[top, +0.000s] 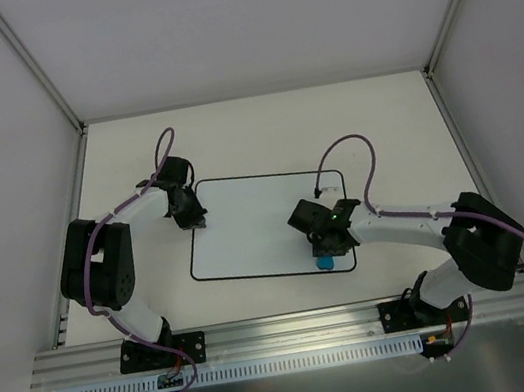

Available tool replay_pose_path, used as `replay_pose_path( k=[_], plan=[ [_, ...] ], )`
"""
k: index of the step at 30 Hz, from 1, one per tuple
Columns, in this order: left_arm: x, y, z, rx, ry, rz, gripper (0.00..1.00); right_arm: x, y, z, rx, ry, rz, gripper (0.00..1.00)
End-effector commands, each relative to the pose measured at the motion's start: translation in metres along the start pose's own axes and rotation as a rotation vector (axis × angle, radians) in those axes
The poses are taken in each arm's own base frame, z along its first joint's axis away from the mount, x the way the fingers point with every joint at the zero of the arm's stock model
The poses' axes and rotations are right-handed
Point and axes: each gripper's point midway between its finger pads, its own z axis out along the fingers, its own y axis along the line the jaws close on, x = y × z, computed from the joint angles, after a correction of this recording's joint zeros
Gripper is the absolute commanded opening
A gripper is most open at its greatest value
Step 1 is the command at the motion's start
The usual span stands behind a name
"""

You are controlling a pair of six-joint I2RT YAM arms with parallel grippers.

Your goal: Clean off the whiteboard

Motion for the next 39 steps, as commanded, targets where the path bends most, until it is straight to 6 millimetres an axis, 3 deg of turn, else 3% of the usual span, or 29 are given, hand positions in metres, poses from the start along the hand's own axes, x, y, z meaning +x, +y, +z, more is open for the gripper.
replay_pose_path(
  k=[1, 6, 10, 13, 16, 18, 23, 26, 34, 39],
  plan=[
    [-0.005, -0.009, -0.005, 0.032, -0.003, -0.030, 0.00, 0.025, 0.049, 0.015, -0.114, 0.074, -0.062, 0.00],
    [-0.006, -0.008, -0.006, 0.026, -0.012, -0.030, 0.00, 0.020, 0.061, 0.012, -0.135, 0.048, -0.090, 0.00],
    [-0.003, -0.007, -0.001, 0.022, 0.006, -0.029, 0.00, 0.011, 0.057, 0.010, -0.126, 0.011, -0.088, 0.00],
    [-0.002, -0.006, 0.000, 0.017, 0.008, -0.024, 0.00, 0.006, 0.038, 0.012, -0.055, -0.013, -0.057, 0.00],
    [-0.001, -0.003, 0.000, 0.010, 0.006, -0.023, 0.00, 0.001, 0.003, 0.006, 0.100, -0.020, -0.047, 0.00],
    [-0.001, -0.002, 0.000, 0.006, 0.004, -0.021, 0.00, -0.003, -0.001, 0.004, 0.124, -0.035, -0.047, 0.00],
    [-0.018, -0.002, -0.016, -0.005, -0.080, 0.005, 0.00, -0.018, 0.019, -0.006, 0.082, -0.070, -0.089, 0.00],
    [-0.030, 0.002, -0.028, -0.010, -0.127, 0.008, 0.07, -0.027, 0.031, -0.012, 0.045, -0.094, -0.110, 0.00],
    [-0.044, 0.039, -0.038, -0.084, -0.169, -0.048, 0.38, -0.025, 0.088, -0.025, -0.142, -0.103, -0.189, 0.00],
    [-0.048, 0.071, -0.032, -0.161, -0.171, -0.097, 0.42, -0.016, 0.109, -0.015, -0.181, -0.072, -0.227, 0.00]
  ],
)
